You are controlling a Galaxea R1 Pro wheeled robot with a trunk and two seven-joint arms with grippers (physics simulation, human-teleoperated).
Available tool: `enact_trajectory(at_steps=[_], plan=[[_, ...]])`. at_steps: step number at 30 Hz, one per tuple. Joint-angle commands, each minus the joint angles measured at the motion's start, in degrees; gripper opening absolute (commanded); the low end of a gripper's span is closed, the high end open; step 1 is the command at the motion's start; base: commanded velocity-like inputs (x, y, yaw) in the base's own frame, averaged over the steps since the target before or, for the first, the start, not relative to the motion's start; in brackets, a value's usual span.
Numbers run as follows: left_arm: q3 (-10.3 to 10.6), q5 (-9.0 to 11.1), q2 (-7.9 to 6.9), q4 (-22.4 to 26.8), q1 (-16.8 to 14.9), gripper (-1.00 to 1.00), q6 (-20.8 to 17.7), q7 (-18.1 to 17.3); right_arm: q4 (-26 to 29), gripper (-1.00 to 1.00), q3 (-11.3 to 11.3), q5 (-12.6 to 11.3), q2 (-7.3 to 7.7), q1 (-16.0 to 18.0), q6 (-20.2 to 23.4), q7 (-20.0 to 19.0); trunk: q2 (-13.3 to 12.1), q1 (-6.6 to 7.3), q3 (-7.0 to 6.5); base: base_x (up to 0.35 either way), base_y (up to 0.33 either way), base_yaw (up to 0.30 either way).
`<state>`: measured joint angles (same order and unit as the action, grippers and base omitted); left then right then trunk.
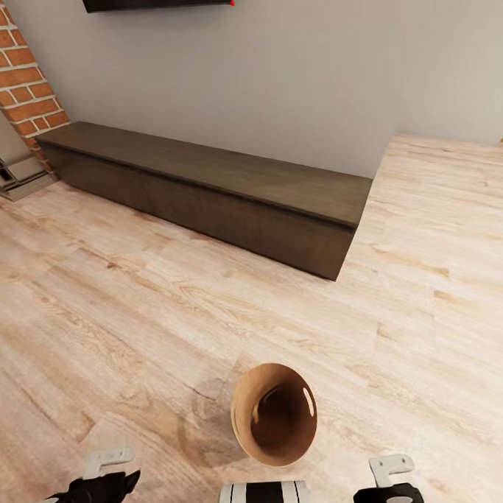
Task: Put the three can of soda from the living room inside the tash can in the kitchen.
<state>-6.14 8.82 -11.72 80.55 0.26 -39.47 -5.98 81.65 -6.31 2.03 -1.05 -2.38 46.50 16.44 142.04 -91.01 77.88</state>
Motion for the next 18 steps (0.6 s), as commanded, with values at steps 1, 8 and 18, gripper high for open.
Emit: enact_trajectory(at_steps=[1,8,18], plan=[[0.0,0.0,-0.02,-0.3,0.0,1.0,0.0,0.0,0.1,1.0,0.0,0.0,0.03,0.0,0.0,0.0,0.0,0.0,0.0,0.0,0.0,0.0],[0.1,0.0,0.03,-1.5,0.0,1.0,-0.2,0.0,0.5,1.0,0.0,0.0,0.07,0.0,-0.3,0.0,0.0,0.0,0.0,0.0,0.0,0.0],[0.1,0.0,0.03,-1.5,0.0,1.0,-0.2,0.0,0.5,1.0,0.1,0.0,0.0,0.0,-0.3,0.0,0.0,0.0,0.0,0.0,0.0,-0.008]])
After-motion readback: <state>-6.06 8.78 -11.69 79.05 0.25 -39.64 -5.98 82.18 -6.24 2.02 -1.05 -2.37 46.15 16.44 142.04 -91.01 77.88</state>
